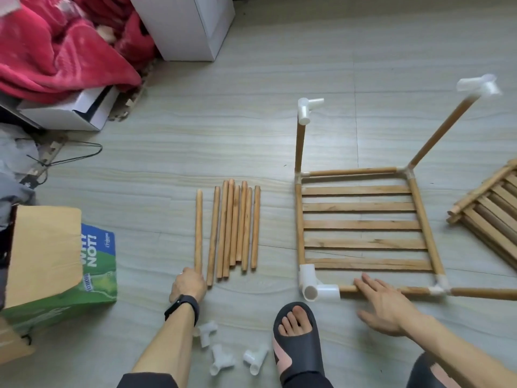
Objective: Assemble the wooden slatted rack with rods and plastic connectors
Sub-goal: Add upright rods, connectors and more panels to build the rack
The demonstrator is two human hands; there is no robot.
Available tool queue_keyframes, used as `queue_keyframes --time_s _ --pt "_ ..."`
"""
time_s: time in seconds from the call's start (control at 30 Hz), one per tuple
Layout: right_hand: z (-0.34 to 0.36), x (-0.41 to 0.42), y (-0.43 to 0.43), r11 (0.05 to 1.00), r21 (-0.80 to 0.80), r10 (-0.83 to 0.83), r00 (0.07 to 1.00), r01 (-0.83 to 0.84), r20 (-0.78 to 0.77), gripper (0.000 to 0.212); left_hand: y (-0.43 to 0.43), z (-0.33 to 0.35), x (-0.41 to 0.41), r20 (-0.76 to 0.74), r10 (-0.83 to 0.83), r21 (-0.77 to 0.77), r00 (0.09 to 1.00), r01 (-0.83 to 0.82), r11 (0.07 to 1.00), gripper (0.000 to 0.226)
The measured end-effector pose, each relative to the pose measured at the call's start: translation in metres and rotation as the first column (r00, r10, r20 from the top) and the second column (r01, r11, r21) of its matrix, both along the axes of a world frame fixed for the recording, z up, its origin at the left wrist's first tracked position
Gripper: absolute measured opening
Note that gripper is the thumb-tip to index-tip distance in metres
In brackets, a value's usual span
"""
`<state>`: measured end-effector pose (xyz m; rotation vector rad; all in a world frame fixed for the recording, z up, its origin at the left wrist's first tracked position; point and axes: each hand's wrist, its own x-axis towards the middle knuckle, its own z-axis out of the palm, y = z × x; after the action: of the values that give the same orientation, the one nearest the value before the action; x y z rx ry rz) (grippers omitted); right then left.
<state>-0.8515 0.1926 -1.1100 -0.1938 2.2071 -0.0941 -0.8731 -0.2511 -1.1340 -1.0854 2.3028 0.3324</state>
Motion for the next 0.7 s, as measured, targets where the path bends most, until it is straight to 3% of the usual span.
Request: queue_keyframes --time_s 0.17,0.27,0.37,0.47,0.53,0.6,0.67,0.7 --pt "0.032 -0.018 -0.005 0.955 -0.161 -0.259 0.965 0.248 -0.049 0.071 0.006 0.04 -0.012 -0.246 0.035 0.175 0.969 0.009 0.984 0.025" --pt "0.07 -0.03 -0.013 0.816 -0.381 -0.495 0.866 0.435 -0.073 0.06 0.024 0.082 -0.017 -0.445 0.013 0.251 0.895 0.111 0.962 0.016" --pt "0.12 -0.031 -0.02 0.545 -0.624 -0.708 0.706 0.561 0.016 0.061 0.054 0.13 -0.01 -0.646 -0.131 0.206 0.752 0.337 0.919 0.012" --pt "0.168 -0.025 -0.023 0.119 -0.765 -0.761 0.553 0.633 0.339 0.071 0.091 0.175 -0.001 -0.771 -0.307 0.086 0.559 0.568 0.818 0.012" --pt "0.191 -0.017 -0.022 -0.155 -0.741 -0.69 0.464 0.654 0.555 0.061 0.118 0.198 0.0 -0.809 -0.402 0.004 0.428 0.688 0.725 0.018" --pt "0.204 -0.006 -0.017 -0.357 -0.684 -0.647 0.361 0.636 0.672 0.046 0.145 0.216 -0.001 -0.821 -0.476 -0.067 0.314 0.776 0.627 0.024" --pt "0.209 0.005 -0.006 -0.488 -0.643 -0.644 0.255 0.59 0.722 0.041 0.17 0.229 0.0 -0.83 -0.497 -0.097 0.252 0.813 0.574 0.024" --pt "0.21 0.012 0.002 -0.526 -0.639 -0.655 0.211 0.562 0.725 0.04 0.181 0.231 0.001 -0.845 -0.46 -0.058 0.273 0.808 0.586 0.026"
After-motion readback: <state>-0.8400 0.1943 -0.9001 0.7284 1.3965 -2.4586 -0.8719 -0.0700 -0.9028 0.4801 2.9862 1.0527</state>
